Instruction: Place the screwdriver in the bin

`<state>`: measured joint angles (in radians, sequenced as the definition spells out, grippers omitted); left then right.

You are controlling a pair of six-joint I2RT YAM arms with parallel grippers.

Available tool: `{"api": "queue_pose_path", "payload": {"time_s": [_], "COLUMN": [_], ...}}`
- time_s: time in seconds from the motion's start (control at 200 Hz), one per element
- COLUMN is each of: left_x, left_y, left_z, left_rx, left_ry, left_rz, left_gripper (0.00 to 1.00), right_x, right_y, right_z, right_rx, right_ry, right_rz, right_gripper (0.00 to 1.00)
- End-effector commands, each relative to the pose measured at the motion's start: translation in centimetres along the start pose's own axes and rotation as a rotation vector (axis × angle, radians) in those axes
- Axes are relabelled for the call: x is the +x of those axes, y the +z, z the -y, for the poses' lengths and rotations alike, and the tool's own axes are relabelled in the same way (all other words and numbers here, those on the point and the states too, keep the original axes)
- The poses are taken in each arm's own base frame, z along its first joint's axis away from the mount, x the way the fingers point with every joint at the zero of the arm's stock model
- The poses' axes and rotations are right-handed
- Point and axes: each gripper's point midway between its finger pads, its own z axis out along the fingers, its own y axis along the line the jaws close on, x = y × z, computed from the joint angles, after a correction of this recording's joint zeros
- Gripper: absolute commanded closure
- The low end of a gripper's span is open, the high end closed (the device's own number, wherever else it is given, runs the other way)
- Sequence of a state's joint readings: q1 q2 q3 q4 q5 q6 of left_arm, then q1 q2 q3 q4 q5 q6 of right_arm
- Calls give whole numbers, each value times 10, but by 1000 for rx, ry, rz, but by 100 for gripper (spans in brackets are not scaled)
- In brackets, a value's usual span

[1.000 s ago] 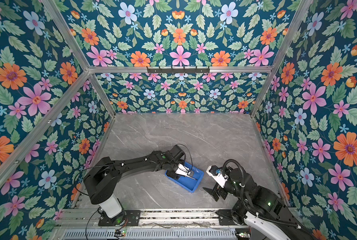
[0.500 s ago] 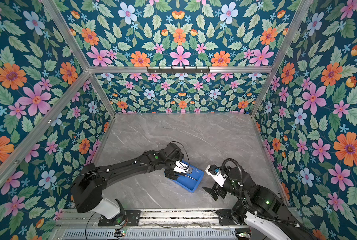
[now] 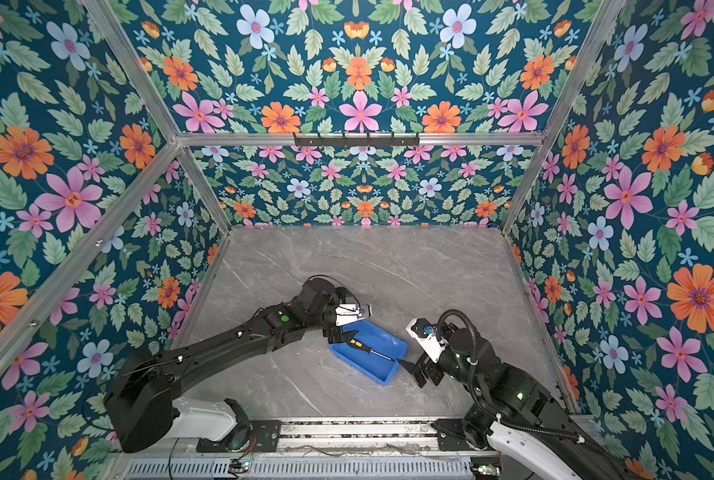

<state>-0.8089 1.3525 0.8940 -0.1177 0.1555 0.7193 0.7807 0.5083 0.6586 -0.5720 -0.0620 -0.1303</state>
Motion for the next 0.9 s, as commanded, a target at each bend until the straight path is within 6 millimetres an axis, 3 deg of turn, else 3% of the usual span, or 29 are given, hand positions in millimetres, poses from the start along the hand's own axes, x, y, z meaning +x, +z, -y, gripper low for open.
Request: {"api": "queue_pose_path", "payload": {"time_s": [0.0, 0.21, 0.325, 0.48, 0.68, 0.895], "left_x": [-16, 18, 50, 96, 163, 224], "left_y": [-14, -41, -53, -68, -93, -107], "left_z": [-38, -92, -112, -131, -146, -146], "left_rx": [-141, -365, -473, -603, -816, -945], "left_ry": [-206, -466, -568, -652, -764, -821], "left_rz": [148, 242, 250, 219, 176, 115], "left_gripper": [0, 0, 0, 1, 1, 1], "right_x": [-20, -36, -39, -29, 4, 62], "right_y": [5, 16, 21, 27, 30, 21], "right_z": [15, 57, 87, 128, 175, 217], "right_rx": [62, 159, 215, 304, 472, 680], "right_ry": [36, 161, 217, 274, 328, 412], "right_rz": [82, 186, 244, 284, 297, 264], "right_gripper": [1, 1, 1, 1, 1, 1]}}
